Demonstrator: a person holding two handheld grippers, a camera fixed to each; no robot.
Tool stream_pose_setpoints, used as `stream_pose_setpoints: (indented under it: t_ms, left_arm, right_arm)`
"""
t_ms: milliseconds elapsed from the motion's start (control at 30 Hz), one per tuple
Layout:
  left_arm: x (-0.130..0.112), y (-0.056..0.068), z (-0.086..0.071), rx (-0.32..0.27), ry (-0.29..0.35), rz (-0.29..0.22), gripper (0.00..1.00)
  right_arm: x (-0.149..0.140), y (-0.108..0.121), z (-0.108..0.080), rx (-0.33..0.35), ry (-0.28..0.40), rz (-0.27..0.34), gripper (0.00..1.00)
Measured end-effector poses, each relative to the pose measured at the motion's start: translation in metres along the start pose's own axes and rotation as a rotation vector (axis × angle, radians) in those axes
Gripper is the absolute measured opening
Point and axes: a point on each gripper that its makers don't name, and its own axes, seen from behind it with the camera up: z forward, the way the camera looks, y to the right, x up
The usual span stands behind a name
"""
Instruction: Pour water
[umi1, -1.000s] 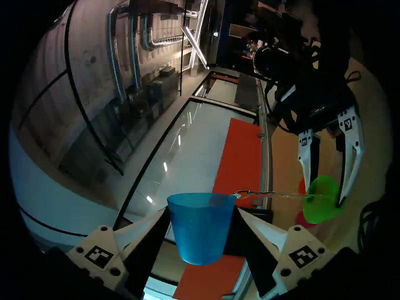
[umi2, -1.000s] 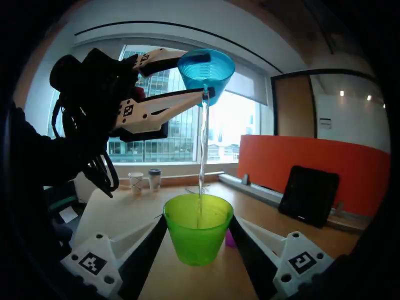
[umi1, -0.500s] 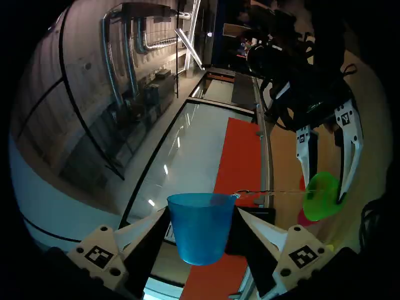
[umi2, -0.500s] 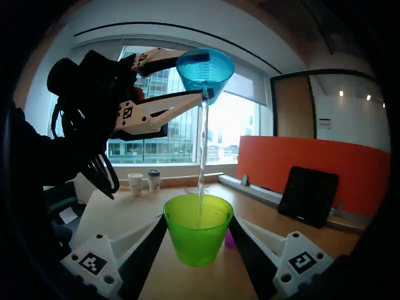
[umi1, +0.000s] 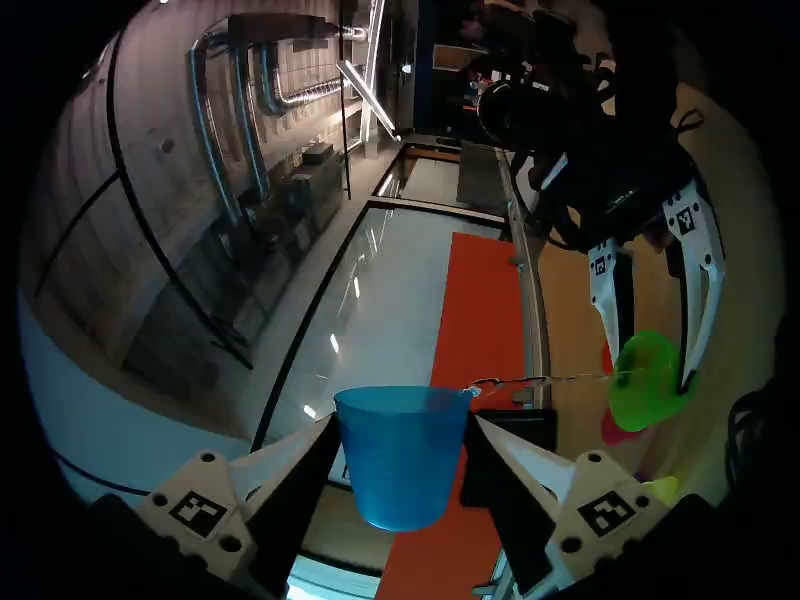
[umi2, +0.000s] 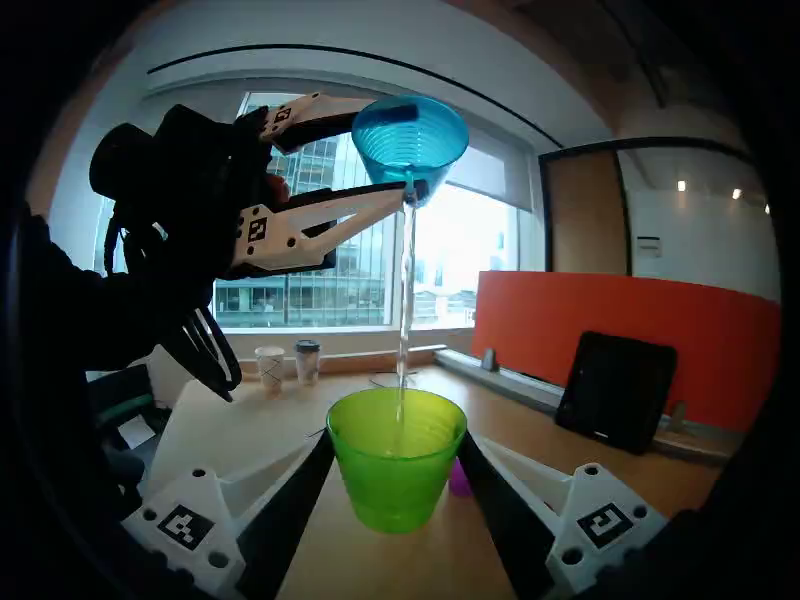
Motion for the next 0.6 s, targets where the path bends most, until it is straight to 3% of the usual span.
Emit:
stream_pose_setpoints:
  t_ms: [600]
  left_arm:
    - [0.0010, 0.0010, 0.0035, -0.007, 0.002, 0.080, 0.86]
  right_arm:
    - [0.0001, 0.0017, 0.0002, -0.007, 0.005, 0.004, 0.90]
